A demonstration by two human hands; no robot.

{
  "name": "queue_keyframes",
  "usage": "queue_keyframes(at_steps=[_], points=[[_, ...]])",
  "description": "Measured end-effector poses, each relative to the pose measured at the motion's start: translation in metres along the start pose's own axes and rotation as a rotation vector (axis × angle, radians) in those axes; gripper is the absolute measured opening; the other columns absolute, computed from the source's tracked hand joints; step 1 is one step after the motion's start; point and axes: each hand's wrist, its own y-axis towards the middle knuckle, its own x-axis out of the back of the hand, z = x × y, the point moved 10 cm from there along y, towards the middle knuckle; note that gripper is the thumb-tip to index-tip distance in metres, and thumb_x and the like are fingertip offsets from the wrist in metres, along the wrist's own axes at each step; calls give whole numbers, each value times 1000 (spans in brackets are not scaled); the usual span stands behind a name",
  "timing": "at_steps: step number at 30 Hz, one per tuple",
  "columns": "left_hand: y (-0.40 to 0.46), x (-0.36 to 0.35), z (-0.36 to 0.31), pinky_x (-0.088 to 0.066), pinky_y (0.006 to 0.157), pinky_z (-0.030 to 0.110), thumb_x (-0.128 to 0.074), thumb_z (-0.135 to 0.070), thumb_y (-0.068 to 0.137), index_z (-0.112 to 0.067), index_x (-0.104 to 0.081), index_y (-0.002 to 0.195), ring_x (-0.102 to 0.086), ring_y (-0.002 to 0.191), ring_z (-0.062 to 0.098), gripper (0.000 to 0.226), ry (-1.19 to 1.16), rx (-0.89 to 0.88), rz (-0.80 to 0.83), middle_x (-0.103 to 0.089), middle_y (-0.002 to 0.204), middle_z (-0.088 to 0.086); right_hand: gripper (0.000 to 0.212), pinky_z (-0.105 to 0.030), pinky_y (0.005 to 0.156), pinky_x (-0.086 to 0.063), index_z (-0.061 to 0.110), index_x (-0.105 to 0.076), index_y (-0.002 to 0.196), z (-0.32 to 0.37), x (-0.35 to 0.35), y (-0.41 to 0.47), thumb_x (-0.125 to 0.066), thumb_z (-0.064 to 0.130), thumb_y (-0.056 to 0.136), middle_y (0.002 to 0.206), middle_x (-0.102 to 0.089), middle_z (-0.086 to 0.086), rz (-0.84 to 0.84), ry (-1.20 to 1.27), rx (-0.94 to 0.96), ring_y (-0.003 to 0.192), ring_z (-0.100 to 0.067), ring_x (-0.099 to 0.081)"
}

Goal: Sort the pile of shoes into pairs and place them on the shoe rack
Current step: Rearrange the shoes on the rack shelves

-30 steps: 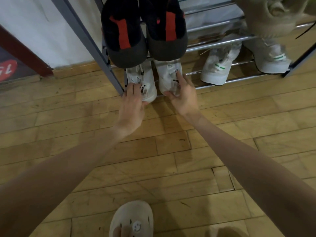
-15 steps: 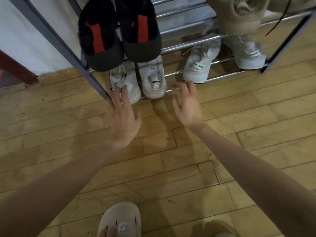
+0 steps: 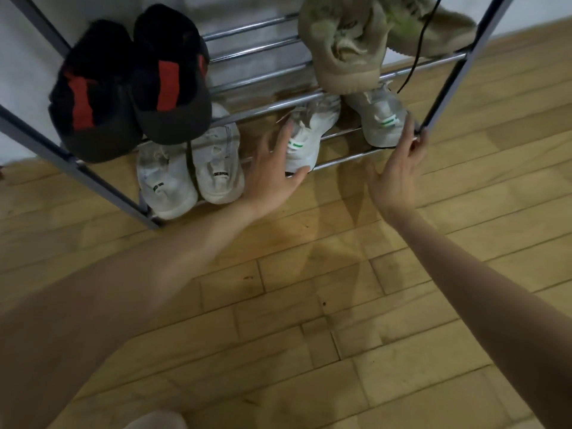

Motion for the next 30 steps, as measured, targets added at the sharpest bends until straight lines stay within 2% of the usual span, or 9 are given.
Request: queue_keyframes(at_steps=[2,4,8,11,14,17,22,26,30], points=[[8,-7,-3,-35,94,29,-61,-34,86,-27,-34,144,-42,128,29,64,-29,17,40,-35,143,10,86,-47,108,-34,21,-9,154,3,-4,20,-64,20,87,154,-13,-29,75,-62,81,142,-43,-19],[8,-5,-6,-36,87,24,-64,-24,83,-19,-45,134,-48,120,27,54,-12,-5,35,-39,137,10,82,-50,106,-36,26,-16,153,0,-12,34,-65,20,88,153,-18,-28,171,-156,95,137,-45,-27],[-5,-7,-14,-52,87,36,-69,-14,75,-10,-51,120,-57,102,25,48,27,-112,53,-42,129,11,67,-50,104,-40,25,-29,147,-8,-11,47,-58,6,89,147,-27,-23,214,-220,94,131,-43,-36],[-4,-17,-24,-48,92,35,-75,-20,75,-11,-49,121,-54,109,28,54,53,-130,106,-40,129,12,64,-49,102,-43,23,-31,145,-13,-10,53,-61,9,89,145,-29,-20,246,-251,99,131,-41,-37],[6,-17,-31,-47,88,39,-75,-34,74,-14,-48,122,-53,111,31,58,143,-70,47,-41,128,13,62,-50,103,-41,22,-35,142,-14,-15,56,-63,12,88,145,-30,-19,324,-277,105,130,-43,-37],[11,-18,-34,-49,88,40,-74,-33,78,-14,-50,124,-55,108,30,56,138,-31,12,-47,128,13,51,-48,96,-45,18,-40,134,-13,-14,53,-62,14,88,141,-35,-19,304,-306,136,124,-43,-44],[8,-24,-43,-39,77,27,-68,-15,83,-6,-59,106,-60,101,27,26,97,-67,-8,-59,122,11,45,-48,96,-45,13,-41,128,-16,-13,47,-61,11,88,140,-36,-18,260,-287,149,123,-42,-44],[8,-31,-48,-47,89,38,-65,-11,86,-5,-57,119,-60,111,32,35,128,-90,-48,-48,143,12,44,-45,91,-46,13,-40,125,-20,-7,57,-62,12,87,137,-41,-16,233,-307,147,122,-39,-46],[20,-43,-63,-50,87,43,-67,-2,82,-3,-56,122,-60,109,37,41,127,-117,-51,-46,145,15,45,-46,89,-49,12,-41,122,-25,-4,63,-65,10,85,135,-44,-17,251,-308,143,118,-39,-48]])
